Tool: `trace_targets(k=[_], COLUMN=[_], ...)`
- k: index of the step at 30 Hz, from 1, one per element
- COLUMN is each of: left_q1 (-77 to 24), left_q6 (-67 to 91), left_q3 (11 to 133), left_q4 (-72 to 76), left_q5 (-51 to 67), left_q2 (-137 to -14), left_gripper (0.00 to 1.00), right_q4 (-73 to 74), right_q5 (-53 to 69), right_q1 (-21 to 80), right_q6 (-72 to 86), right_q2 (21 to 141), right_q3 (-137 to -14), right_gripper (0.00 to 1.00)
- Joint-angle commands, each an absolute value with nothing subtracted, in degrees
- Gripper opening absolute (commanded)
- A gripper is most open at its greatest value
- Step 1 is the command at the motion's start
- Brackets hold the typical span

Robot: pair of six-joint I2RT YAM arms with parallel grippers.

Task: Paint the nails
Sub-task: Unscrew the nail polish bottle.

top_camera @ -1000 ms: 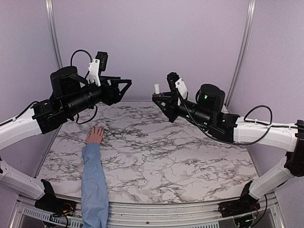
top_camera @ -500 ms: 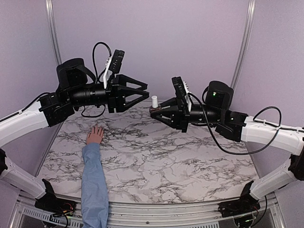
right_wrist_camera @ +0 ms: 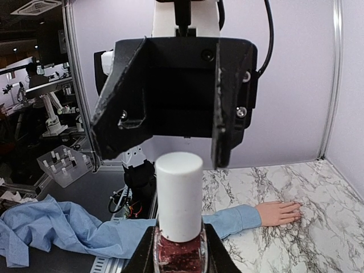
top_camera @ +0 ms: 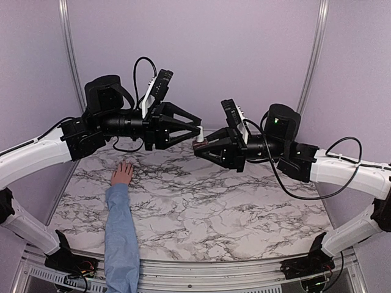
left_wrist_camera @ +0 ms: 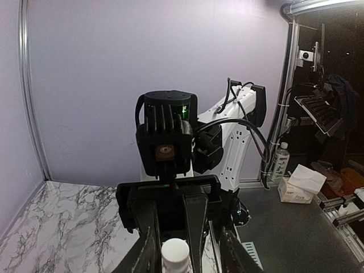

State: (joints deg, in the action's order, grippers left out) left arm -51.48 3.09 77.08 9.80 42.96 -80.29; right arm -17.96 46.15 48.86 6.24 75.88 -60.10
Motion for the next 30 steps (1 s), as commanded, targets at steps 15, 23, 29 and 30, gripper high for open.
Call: trace_targets(k=[15,23,29,30], left_q1=[-52.06,-52.31,-53.04,-53.15], left_q6=[-1.55,-0.43,-0.4,0.41], left_q3=[76.8,76.96,77.59,78.09], left_q4=[6.61,6.32,6.22,6.29], left_q5=[39.67,35.08,23.98,22.7], left_q2=[-80.47,-80.25,-81.56,-82.12], left_gripper=[0.21,0.03,0.0,0.0], right_q4=[-18.39,-17.41,-16.22,-15.86], right_q5=[46.29,39.64,27.89,26.12], right_q1=[49.2,49.22,49.21,49.2], right_q6=[5.93,5.1,2.65,2.68], right_q2=[74.88,75.16,75.82,76.13], right_q3=[-60.82,-61.57,-62.84,-63.23], right_gripper=[0.0,0.0,0.0,0.0])
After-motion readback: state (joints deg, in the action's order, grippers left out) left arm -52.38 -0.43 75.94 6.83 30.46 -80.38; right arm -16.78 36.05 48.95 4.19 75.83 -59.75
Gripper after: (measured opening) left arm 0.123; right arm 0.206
